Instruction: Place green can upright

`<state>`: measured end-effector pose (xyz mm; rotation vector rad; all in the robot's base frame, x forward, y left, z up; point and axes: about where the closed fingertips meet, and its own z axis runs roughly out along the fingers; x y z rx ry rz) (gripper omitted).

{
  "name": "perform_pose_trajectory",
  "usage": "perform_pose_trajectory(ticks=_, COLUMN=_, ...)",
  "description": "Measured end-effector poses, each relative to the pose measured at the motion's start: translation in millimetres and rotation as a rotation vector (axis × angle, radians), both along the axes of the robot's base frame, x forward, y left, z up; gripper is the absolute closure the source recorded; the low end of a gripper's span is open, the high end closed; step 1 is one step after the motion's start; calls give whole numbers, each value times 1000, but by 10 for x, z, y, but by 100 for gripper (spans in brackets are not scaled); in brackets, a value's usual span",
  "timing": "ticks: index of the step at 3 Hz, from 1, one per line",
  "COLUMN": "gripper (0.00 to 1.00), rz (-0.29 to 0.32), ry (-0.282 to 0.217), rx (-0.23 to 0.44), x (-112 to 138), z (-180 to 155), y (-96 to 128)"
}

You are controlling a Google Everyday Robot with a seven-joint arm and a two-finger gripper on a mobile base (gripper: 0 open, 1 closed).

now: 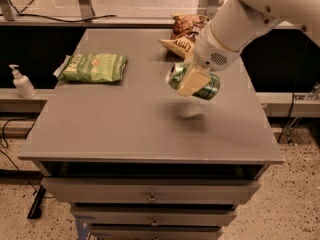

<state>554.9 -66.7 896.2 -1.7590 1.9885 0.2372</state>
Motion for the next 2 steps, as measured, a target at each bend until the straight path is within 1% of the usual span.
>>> perform_pose_trajectory(ticks=1, gripper=100, rz=-6, ry=13, rx=219, x=-32, z=138, y=-93)
perform_pose_trajectory(ticks=2, gripper=100, rz=0, ry=16, rx=432, x=-89, z=270, y=-82)
